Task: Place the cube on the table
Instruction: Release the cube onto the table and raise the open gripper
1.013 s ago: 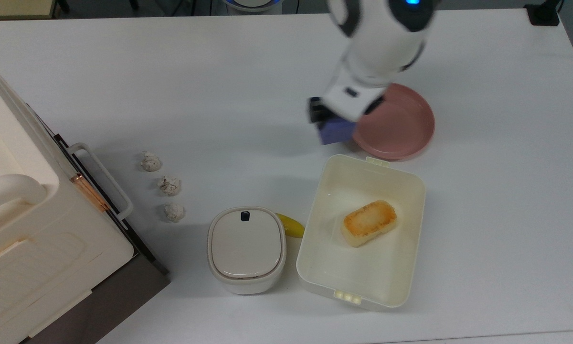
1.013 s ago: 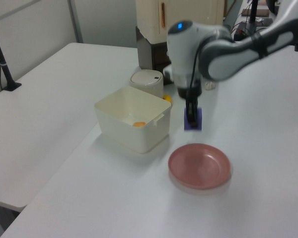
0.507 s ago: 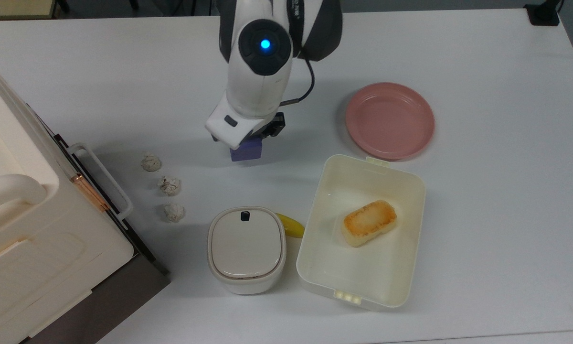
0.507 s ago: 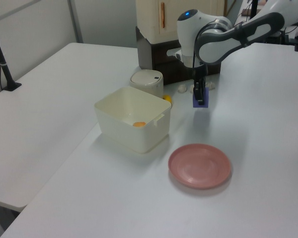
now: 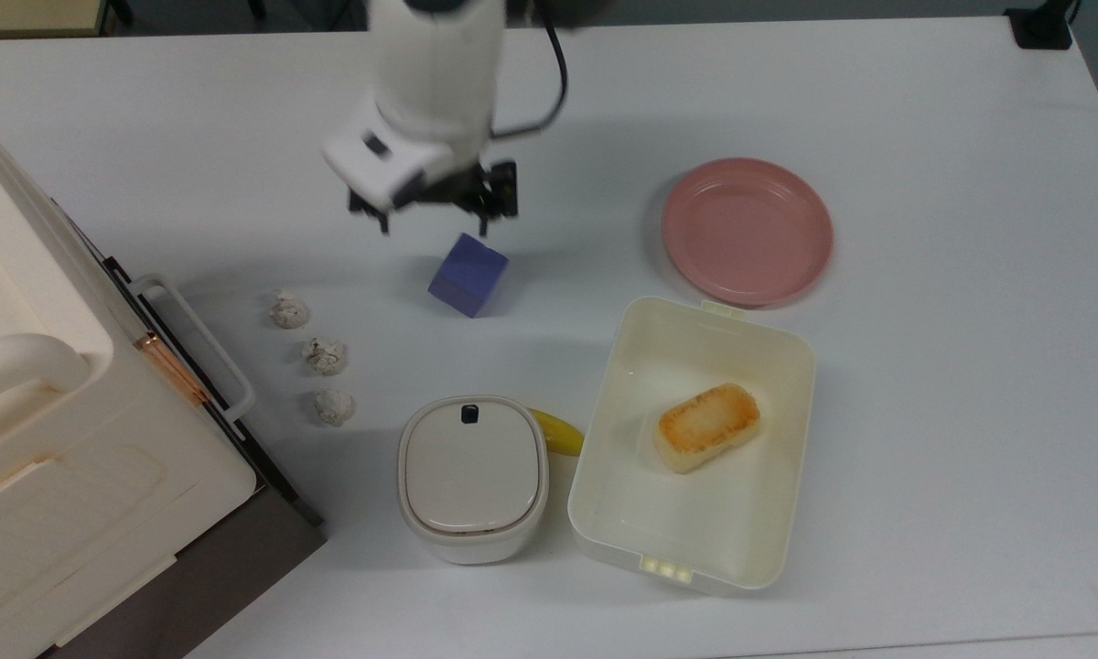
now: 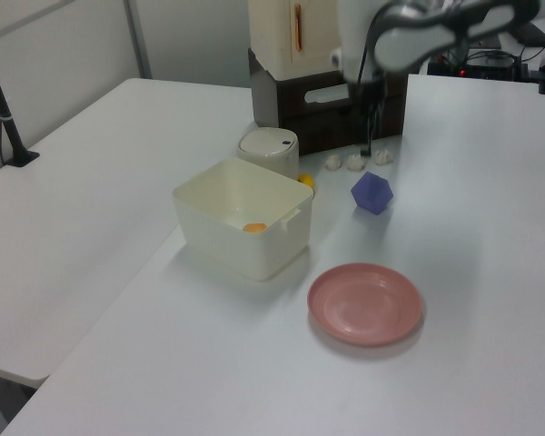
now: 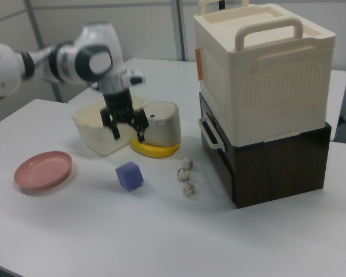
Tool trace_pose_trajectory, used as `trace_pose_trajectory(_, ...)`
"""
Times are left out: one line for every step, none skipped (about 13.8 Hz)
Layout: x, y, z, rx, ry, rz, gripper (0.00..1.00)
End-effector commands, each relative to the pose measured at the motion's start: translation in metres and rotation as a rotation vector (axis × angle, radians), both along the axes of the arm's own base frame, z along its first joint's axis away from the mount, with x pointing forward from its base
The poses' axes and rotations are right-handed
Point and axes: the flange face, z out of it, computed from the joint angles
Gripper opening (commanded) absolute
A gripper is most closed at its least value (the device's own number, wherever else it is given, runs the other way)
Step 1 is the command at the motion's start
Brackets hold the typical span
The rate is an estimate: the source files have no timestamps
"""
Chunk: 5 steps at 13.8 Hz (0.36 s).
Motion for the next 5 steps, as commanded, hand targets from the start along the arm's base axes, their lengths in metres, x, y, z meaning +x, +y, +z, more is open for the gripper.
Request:
trace_pose_trajectory(-0.039,-0.040,0.075,0.067,-0.027,-0.120,1.00)
trace_pose_trajectory(-0.045,-0.049,0.088,0.072,-0.013,-0.136,1.00)
trace_pose_trajectory(-0.048,-0.052,0.092,0.074,-0.004,-0.135,1.00)
trace_pose_trajectory(-0.050,-0.054,0.094,0.074,0.004,-0.135,1.00)
trace_pose_trajectory(-0.051,-0.057,0.095,0.067,0.003,-0.138,1.00)
